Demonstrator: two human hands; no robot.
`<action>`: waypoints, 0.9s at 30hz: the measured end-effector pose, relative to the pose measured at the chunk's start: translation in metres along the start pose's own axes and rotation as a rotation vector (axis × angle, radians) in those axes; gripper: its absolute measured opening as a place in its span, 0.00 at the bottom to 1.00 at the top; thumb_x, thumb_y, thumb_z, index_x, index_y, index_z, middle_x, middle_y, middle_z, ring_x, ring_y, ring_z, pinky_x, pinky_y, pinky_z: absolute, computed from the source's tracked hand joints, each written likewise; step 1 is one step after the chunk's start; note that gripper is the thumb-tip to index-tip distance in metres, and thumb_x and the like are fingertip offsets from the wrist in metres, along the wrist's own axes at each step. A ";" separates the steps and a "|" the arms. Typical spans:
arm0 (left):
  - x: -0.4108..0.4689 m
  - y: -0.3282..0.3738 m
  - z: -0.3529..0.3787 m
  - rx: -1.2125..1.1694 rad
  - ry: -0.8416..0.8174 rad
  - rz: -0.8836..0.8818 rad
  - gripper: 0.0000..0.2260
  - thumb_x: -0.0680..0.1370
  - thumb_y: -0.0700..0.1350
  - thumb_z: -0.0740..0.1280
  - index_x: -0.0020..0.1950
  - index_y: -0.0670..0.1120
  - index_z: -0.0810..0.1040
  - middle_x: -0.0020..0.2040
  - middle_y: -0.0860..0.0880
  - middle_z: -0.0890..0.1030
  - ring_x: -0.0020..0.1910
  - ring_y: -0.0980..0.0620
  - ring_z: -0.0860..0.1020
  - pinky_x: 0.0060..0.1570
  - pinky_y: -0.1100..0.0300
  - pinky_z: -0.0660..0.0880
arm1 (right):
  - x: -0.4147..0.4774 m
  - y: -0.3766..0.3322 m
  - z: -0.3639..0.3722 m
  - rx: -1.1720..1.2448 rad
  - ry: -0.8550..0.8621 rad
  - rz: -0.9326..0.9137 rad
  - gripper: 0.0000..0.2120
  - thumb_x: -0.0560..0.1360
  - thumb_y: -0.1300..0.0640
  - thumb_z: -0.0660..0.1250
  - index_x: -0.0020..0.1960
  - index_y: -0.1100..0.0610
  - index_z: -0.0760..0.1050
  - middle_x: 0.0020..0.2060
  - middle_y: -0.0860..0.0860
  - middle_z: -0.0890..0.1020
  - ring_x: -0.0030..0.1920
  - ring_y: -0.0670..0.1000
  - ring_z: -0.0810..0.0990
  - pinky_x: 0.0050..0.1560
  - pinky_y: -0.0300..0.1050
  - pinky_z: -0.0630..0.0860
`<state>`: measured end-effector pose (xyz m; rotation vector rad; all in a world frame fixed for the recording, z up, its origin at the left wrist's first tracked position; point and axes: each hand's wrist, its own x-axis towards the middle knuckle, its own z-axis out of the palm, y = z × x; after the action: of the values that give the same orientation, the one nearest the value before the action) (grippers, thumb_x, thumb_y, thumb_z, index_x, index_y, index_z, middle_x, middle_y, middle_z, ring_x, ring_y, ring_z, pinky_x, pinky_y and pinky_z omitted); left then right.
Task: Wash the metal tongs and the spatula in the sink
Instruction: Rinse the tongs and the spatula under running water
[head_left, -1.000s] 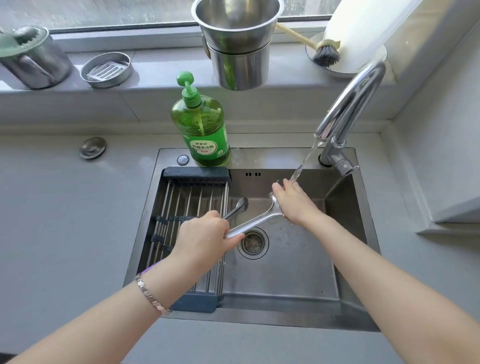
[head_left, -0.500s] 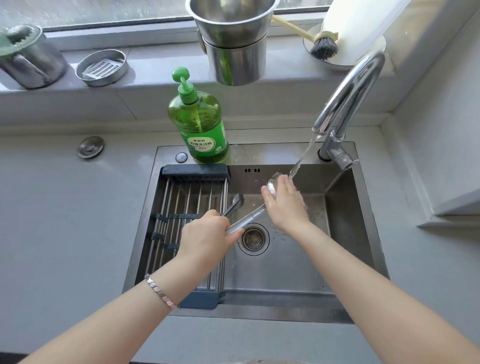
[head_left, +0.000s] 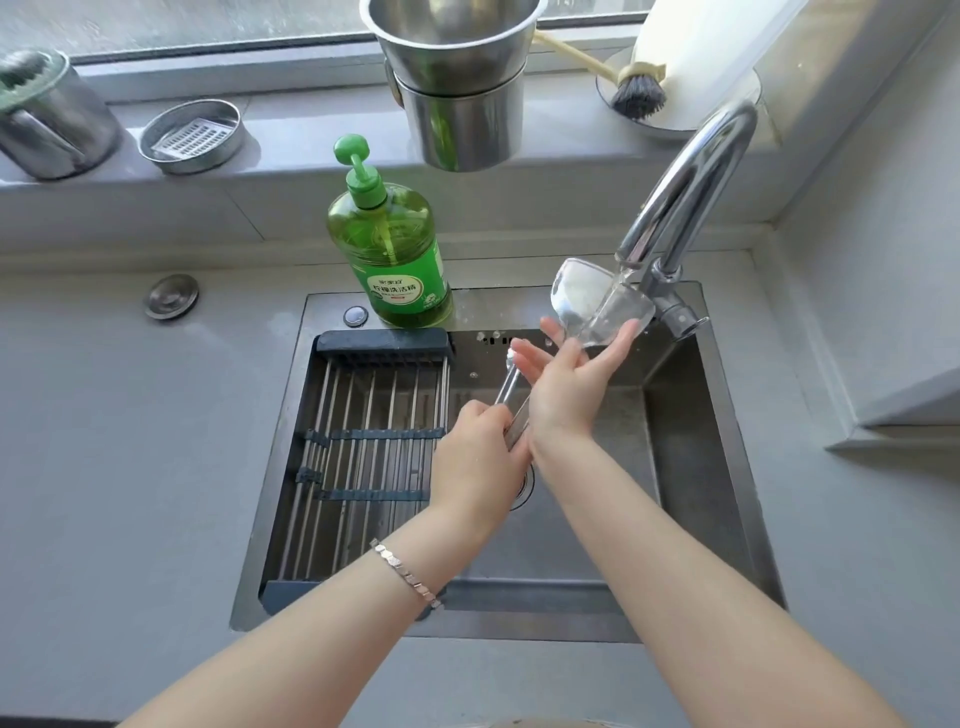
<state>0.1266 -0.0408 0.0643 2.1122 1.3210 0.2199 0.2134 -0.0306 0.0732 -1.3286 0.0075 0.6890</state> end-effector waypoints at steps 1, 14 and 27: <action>0.001 0.000 0.000 -0.022 -0.009 0.021 0.18 0.77 0.47 0.64 0.31 0.50 0.58 0.41 0.49 0.69 0.37 0.46 0.70 0.37 0.56 0.64 | 0.000 -0.001 -0.003 -0.019 -0.019 -0.017 0.29 0.82 0.62 0.47 0.75 0.43 0.37 0.49 0.49 0.80 0.31 0.45 0.80 0.34 0.35 0.76; 0.068 0.040 -0.020 -1.089 -0.244 -0.510 0.24 0.72 0.65 0.64 0.51 0.45 0.79 0.37 0.49 0.76 0.31 0.54 0.70 0.45 0.57 0.75 | 0.046 -0.014 -0.028 -0.250 -0.398 0.141 0.20 0.79 0.47 0.58 0.35 0.60 0.73 0.22 0.49 0.79 0.16 0.44 0.66 0.18 0.32 0.62; 0.089 0.038 -0.019 -1.163 0.233 -0.710 0.18 0.78 0.57 0.61 0.38 0.45 0.67 0.30 0.47 0.71 0.28 0.53 0.67 0.42 0.57 0.69 | 0.069 -0.003 -0.075 -0.758 -0.655 0.008 0.20 0.79 0.54 0.61 0.30 0.59 0.73 0.19 0.48 0.73 0.18 0.40 0.69 0.22 0.30 0.66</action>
<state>0.1890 0.0321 0.0854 0.6276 1.4514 0.7193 0.2984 -0.0663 0.0292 -1.7456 -0.8475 1.1723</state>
